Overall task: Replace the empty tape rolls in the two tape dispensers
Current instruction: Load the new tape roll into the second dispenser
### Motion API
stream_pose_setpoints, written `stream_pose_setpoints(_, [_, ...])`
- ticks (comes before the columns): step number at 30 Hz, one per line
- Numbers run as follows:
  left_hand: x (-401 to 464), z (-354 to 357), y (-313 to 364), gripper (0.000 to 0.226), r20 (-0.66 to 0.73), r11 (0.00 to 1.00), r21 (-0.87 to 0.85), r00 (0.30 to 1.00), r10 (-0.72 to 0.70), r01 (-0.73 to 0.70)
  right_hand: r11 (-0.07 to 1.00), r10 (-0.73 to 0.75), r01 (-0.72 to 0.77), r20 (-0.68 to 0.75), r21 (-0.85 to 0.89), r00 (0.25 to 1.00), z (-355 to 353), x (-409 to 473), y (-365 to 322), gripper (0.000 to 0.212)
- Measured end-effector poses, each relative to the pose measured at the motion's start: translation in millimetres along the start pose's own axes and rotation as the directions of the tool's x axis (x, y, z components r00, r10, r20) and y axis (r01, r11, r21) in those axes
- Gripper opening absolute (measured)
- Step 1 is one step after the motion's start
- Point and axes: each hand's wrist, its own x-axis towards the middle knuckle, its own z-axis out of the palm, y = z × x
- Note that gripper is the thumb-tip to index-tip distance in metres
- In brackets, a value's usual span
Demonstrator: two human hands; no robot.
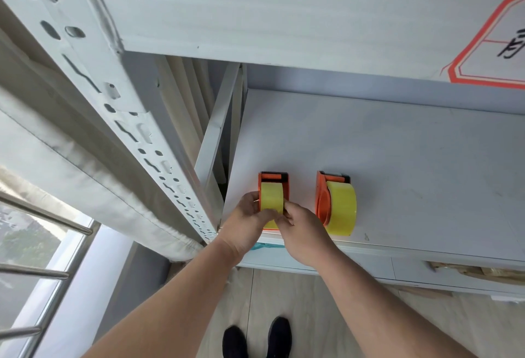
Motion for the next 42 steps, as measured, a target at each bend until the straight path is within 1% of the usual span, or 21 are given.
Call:
stream_pose_setpoints(1, [0.9, -0.3, 0.9, 0.048, 0.016, 1.000, 0.030, 1.000, -0.003, 0.002, 1.000, -0.003, 0.003, -0.013, -0.019, 1.000, -2.7, -0.7, -1.9, 0.037])
stream_pose_setpoints(3, [2.3, -1.1, 3.9, 0.035, 0.065, 0.998, 0.066, 0.998, -0.005, 0.001, 0.995, -0.018, 0.011, -0.067, -0.103, 0.998, -9.1, -2.1, -5.2, 0.055])
stream_pose_setpoints(5, [4.2, -2.7, 5.0, 0.033, 0.101, 0.997, 0.079, 0.995, -0.003, -0.005, 0.986, -0.090, 0.074, -0.101, -0.152, 0.991, -16.9, -1.6, -8.3, 0.063])
stream_pose_setpoints(7, [5.5, -3.6, 3.8, 0.033, 0.130, 0.996, 0.084, 0.991, 0.013, -0.024, 0.968, -0.193, 0.172, -0.105, -0.182, 0.975, -23.9, 2.4, -9.7, 0.053])
stream_pose_setpoints(9, [6.0, -4.3, 2.8, 0.033, 0.151, 0.995, 0.094, 0.988, 0.019, -0.034, 0.926, -0.280, 0.245, -0.090, -0.286, 0.956, -30.7, 9.1, -9.3, 0.038])
stream_pose_setpoints(11, [4.4, -4.6, 4.5, 0.033, 0.164, 0.995, 0.097, 0.986, 0.021, -0.037, 0.844, -0.383, 0.324, -0.057, -0.428, 0.922, -36.1, 15.2, -8.3, 0.028])
stream_pose_setpoints(13, [3.4, -4.8, 6.8, 0.033, 0.171, 0.994, 0.104, 0.985, 0.022, -0.040, 0.705, -0.517, 0.430, 0.006, -0.563, 0.856, -38.7, 19.7, -8.9, 0.016])
stream_pose_setpoints(15, [5.2, -6.0, 6.3, 0.031, 0.177, 0.993, 0.109, 0.984, 0.022, -0.042, 0.567, -0.601, 0.490, 0.074, -0.662, 0.796, -39.9, 23.7, -11.5, 0.009])
stream_pose_setpoints(17, [5.6, -6.7, 6.4, 0.030, 0.174, 0.994, 0.105, 0.985, 0.018, -0.037, 0.499, -0.592, 0.478, 0.118, -0.723, 0.797, -37.6, 26.3, -16.6, 0.017])
stream_pose_setpoints(19, [4.9, -6.2, 6.9, 0.027, 0.161, 0.994, 0.104, 0.987, 0.017, -0.034, 0.471, -0.565, 0.442, 0.124, -0.763, 0.816, -34.0, 28.6, -19.3, 0.019])
stream_pose_setpoints(21, [4.3, -6.4, 7.0, 0.027, 0.148, 0.994, 0.102, 0.989, 0.014, -0.029, 0.532, -0.521, 0.396, 0.080, -0.748, 0.850, -32.7, 28.5, -23.0, 0.011])
stream_pose_setpoints(23, [3.4, -7.0, 6.7, 0.028, 0.133, 0.994, 0.107, 0.991, 0.000, -0.014, 0.682, -0.431, 0.346, 0.028, -0.644, 0.902, -35.1, 30.5, -30.0, 0.016])
stream_pose_setpoints(25, [2.5, -7.4, 5.7, 0.026, 0.112, 0.997, 0.070, 0.993, -0.031, 0.024, 0.828, -0.273, 0.237, 0.005, -0.507, 0.962, -41.7, 35.5, -40.8, 0.022])
stream_pose_setpoints(27, [1.5, -5.5, 6.7, 0.023, 0.073, 0.998, -0.002, 0.995, -0.067, 0.067, 0.906, -0.122, 0.124, 0.032, -0.406, 0.992, -47.6, 42.3, -49.8, 0.026])
stream_pose_setpoints(29, [3.4, -2.4, 8.5, 0.028, 0.026, 0.996, -0.007, 0.996, -0.085, 0.086, 0.929, -0.059, 0.071, 0.045, -0.363, 0.997, -48.8, 46.4, -54.2, 0.028])
stream_pose_setpoints(31, [4.3, 0.9, 11.2, 0.035, -0.002, 0.997, 0.000, 0.997, -0.078, 0.078, 0.953, -0.034, 0.036, 0.014, -0.302, 0.999, -46.6, 45.9, -54.3, 0.028])
stream_pose_setpoints(35, [2.2, 3.9, 14.0, 0.032, -0.024, 0.999, -0.010, 0.998, -0.051, 0.051, 0.991, -0.004, -0.001, -0.042, -0.132, 0.999, -42.7, 37.6, -49.8, 0.031])
stream_pose_setpoints(37, [1.6, 3.6, 14.3, 0.031, -0.017, 0.999, 0.012, 0.999, -0.034, 0.034, 0.995, 0.003, -0.005, -0.012, -0.100, 1.000, -42.7, 33.5, -46.7, 0.032])
stream_pose_setpoints(39, [1.3, 3.3, 14.5, 0.031, -0.011, 0.999, 0.027, 1.000, -0.027, 0.027, 0.997, 0.010, -0.008, 0.023, -0.082, 1.000, -43.6, 30.8, -45.1, 0.041])
stream_pose_setpoints(40, [1.0, 3.0, 14.7, 0.030, -0.010, 0.999, 0.023, 1.000, -0.024, 0.025, 0.997, 0.010, -0.008, 0.023, -0.078, 1.000, -44.1, 30.7, -44.1, 0.040])
stream_pose_setpoints(42, [1.9, 2.2, 13.5, 0.029, -0.009, 0.999, 0.045, 1.000, -0.026, 0.026, 0.996, -0.014, 0.015, 0.004, -0.091, 1.000, -44.8, 31.2, -43.2, 0.027])
